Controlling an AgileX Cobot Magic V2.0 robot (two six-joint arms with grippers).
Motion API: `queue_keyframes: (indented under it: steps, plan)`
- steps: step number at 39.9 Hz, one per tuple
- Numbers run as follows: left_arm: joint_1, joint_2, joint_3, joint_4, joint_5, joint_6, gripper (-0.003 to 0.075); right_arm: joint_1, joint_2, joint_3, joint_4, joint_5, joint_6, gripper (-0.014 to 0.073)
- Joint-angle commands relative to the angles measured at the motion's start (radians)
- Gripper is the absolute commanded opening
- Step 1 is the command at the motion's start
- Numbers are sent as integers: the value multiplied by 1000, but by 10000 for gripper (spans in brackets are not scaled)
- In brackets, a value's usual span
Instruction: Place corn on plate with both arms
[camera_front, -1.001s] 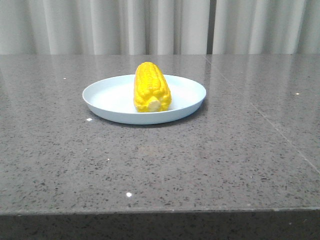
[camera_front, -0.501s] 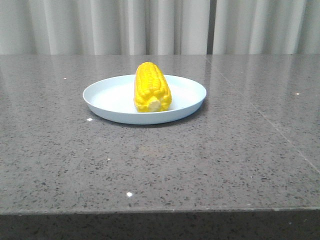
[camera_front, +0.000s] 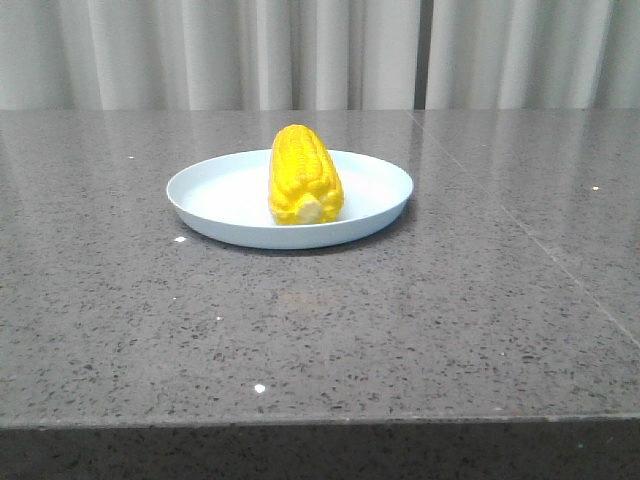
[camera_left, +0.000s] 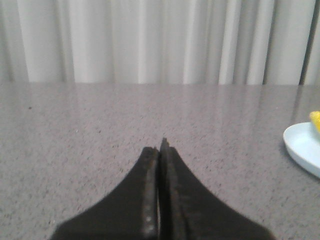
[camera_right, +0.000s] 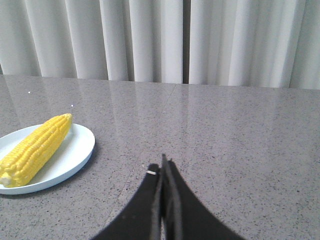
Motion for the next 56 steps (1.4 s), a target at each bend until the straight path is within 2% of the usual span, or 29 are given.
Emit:
queue_keyframes:
  steps: [1, 7, 49, 56]
  plan:
    - [21, -23, 17, -9, -93, -19, -20, -5, 12, -24, -15, -91, -7, -67]
    - [21, -23, 88, -11, -140, -21, -20, -5, 12, -24, -15, -91, -7, -67]
    - [21, -23, 86, -13, -126, -21, -20, -5, 12, -24, -15, -91, -7, -67]
    - [21, -23, 86, -13, -126, -21, -20, -30, 10, 41, -26, -116, -55, -67]
